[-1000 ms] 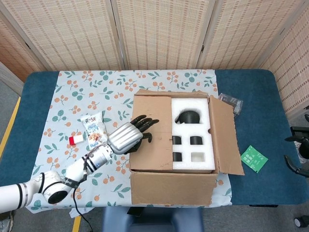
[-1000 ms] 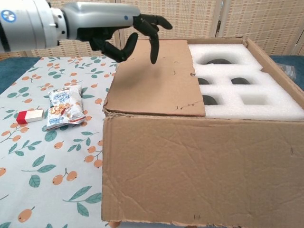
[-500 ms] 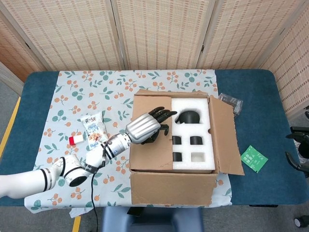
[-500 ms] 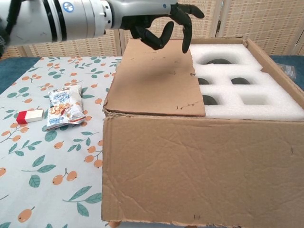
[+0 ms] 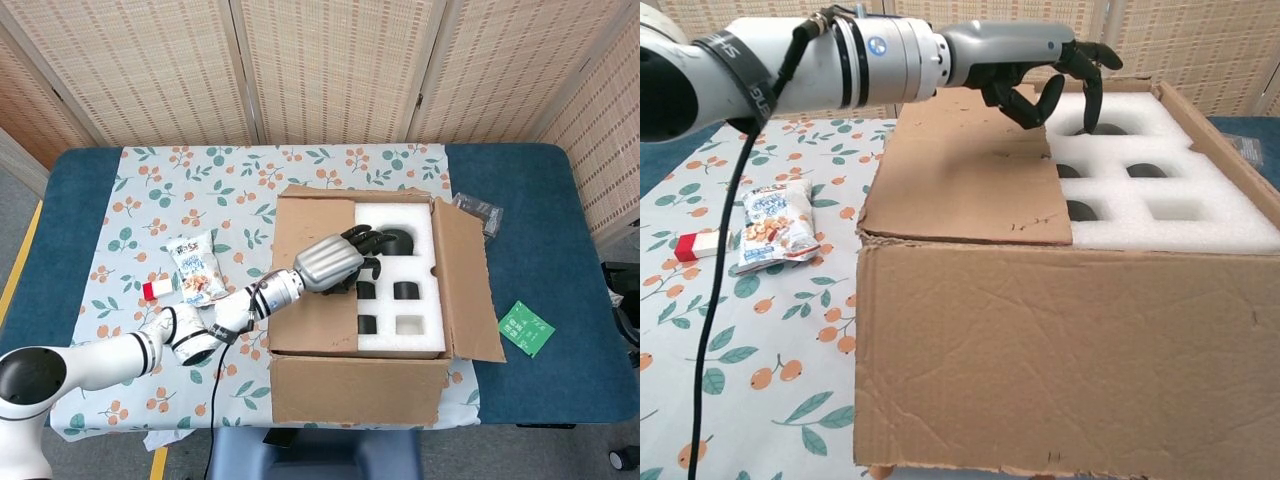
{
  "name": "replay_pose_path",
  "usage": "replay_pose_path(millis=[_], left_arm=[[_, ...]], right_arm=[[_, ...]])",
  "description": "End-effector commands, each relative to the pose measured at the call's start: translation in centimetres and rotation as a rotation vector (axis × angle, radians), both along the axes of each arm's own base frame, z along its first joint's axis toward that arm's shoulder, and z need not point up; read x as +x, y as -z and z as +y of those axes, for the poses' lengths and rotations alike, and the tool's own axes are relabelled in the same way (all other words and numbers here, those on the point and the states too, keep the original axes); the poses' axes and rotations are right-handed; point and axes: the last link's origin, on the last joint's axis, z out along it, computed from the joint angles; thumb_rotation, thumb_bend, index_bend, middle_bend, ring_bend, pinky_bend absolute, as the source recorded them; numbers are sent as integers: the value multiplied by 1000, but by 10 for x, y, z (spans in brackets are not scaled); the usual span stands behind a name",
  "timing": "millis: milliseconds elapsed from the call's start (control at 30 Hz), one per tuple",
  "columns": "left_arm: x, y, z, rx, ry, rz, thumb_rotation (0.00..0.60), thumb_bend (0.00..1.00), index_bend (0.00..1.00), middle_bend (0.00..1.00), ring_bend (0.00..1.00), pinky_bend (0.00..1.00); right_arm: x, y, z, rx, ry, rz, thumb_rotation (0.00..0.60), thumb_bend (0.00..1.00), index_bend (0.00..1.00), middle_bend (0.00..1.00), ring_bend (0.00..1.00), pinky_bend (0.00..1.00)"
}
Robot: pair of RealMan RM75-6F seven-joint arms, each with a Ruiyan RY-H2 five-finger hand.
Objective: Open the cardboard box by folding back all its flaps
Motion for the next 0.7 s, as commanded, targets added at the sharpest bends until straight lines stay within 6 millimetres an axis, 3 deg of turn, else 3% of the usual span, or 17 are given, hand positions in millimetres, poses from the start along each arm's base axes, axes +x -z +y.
replay_pose_path(millis=[33,333,700], left_arm=[[3,12,2,-11,9,28,600,1000,411,0,0,0],[-2,17,15,14,-7,81,600,1000,435,0,0,0],[-10,17,13,44,21,127,600,1000,479,0,0,0]], right_arm=[[-2,-4,0,-3,2,-9,327,426,378,0,0,0],[-4,-8,-1,8,-9,-26,328,425,378,0,0,0],[-3,-8,2,9,-25,-28,328,426,378,0,0,0]])
